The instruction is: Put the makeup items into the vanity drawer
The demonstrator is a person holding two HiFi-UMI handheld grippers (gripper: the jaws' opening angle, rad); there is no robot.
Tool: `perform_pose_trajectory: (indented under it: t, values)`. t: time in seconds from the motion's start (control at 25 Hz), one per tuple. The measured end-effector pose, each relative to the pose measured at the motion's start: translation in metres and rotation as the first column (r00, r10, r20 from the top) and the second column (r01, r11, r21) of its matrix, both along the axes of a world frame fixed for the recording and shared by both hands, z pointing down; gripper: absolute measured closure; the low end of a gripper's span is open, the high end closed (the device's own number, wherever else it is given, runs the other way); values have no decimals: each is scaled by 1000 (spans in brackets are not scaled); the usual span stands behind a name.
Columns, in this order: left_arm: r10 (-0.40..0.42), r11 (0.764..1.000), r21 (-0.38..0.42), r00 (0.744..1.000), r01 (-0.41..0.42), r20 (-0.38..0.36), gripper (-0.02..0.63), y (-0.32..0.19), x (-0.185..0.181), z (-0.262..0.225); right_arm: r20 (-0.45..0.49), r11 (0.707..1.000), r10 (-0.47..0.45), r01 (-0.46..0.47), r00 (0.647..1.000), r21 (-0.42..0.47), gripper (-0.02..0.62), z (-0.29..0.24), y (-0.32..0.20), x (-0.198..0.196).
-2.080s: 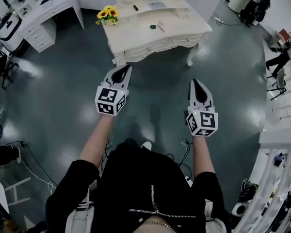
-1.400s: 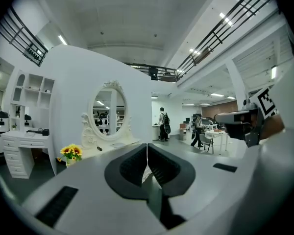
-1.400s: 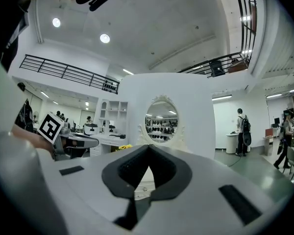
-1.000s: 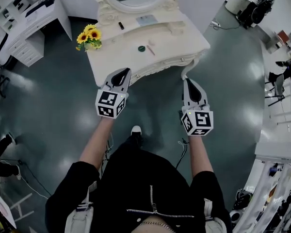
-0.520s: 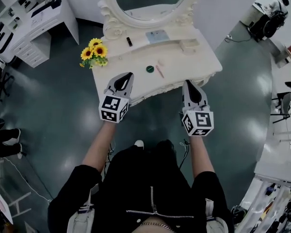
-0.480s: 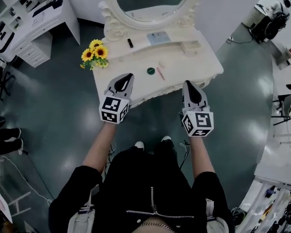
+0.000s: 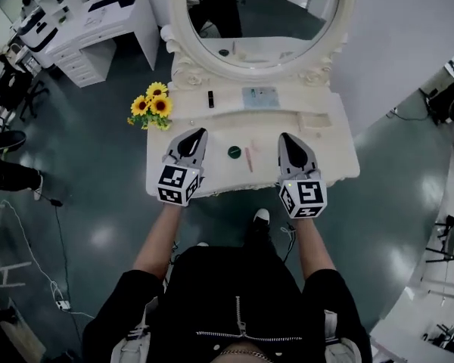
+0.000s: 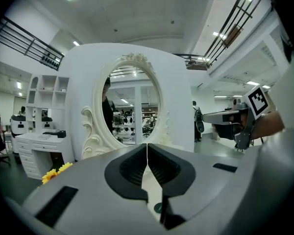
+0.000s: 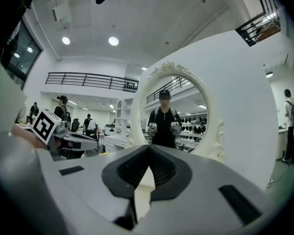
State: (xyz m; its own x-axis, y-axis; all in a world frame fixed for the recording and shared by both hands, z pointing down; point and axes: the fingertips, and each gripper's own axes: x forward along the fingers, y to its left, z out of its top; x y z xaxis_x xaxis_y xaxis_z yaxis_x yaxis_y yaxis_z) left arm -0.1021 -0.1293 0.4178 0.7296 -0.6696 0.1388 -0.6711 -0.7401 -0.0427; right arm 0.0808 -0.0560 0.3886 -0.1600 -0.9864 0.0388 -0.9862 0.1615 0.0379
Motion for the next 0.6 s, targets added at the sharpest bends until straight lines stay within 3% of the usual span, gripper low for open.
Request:
perform_pose_trajectory:
  t: [0.36,0.6]
  values:
    - [-190,981,19,981,191,-45,584,-23,51,-36,-29,983,-182,183,983,30,589,-34,-59,69]
    - [-193,980,27,979,195,-64,584,-38,66,-42,-3,982,-185,185,983,28,589,-30,-76,92]
